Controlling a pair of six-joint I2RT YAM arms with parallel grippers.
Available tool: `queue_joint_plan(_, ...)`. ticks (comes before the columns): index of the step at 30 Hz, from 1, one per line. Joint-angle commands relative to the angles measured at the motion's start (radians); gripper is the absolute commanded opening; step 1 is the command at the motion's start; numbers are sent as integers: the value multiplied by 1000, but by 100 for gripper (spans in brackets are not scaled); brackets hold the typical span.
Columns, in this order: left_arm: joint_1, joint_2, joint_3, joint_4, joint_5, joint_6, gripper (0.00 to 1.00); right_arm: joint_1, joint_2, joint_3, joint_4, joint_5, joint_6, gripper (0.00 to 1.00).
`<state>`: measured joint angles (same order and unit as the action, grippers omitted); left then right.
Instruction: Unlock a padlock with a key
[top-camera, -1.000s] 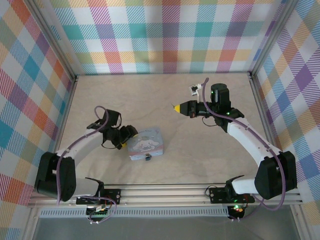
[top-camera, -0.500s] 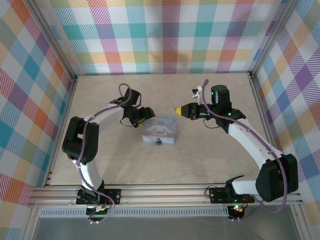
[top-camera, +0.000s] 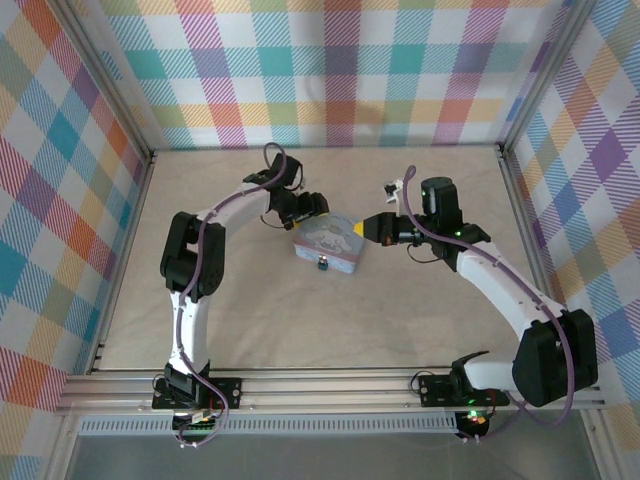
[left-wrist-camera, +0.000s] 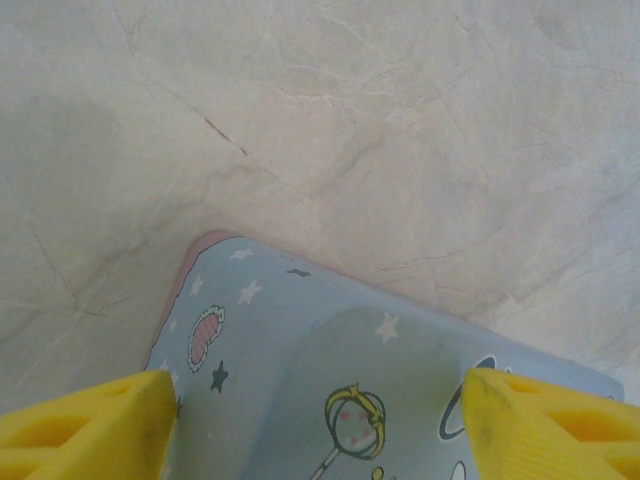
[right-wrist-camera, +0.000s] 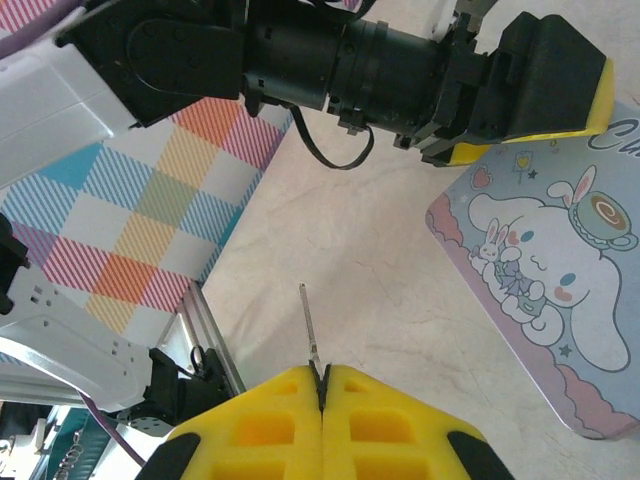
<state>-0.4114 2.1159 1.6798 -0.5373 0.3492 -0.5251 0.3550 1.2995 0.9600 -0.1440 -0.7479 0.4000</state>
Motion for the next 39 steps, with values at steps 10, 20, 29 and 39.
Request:
queue_joint_plan(10, -3, -198, 3, -105, -233, 153, 80, 6, 139, -50, 176, -53, 103, 2)
queue_joint_plan(20, -14, -613, -563, 235, -99, 83, 82, 7, 352, -1, 334, -88, 208, 2)
queue_joint_plan(29, -150, -662, -791, 491, -27, 43, 81, 7, 502, 80, 379, -86, 247, 2)
queue_joint_plan(39, -220, -527, -832, 645, -27, 96, 81, 7, 555, 88, 296, -43, 209, 2)
